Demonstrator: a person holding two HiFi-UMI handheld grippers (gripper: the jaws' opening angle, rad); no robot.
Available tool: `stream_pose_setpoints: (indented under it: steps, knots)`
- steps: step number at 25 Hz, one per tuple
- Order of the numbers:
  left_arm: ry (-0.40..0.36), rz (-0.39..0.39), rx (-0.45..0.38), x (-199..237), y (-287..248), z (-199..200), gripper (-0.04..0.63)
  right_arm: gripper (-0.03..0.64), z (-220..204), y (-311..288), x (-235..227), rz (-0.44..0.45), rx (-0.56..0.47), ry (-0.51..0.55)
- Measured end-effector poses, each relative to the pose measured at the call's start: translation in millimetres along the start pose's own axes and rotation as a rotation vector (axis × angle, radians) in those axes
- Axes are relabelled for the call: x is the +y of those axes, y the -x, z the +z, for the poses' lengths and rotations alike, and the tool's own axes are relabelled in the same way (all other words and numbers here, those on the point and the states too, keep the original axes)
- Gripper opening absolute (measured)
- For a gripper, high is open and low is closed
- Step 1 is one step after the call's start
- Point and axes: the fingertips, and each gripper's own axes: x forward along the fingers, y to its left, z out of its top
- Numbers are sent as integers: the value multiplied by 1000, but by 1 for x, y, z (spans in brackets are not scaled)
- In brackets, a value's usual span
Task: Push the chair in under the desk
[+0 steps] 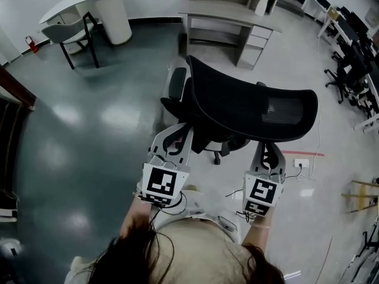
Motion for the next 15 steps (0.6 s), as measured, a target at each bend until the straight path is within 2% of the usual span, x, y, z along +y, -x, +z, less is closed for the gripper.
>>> stream_pose_setpoints:
  steps: [7, 15]
  knots:
    - [-21, -42, 23, -7, -11, -9, 14, 31, -10, -5, -6, 5, 33, 48]
    - [-95, -29, 55, -7, -30, -17, 15, 58, -18, -25, -9, 41, 48, 105]
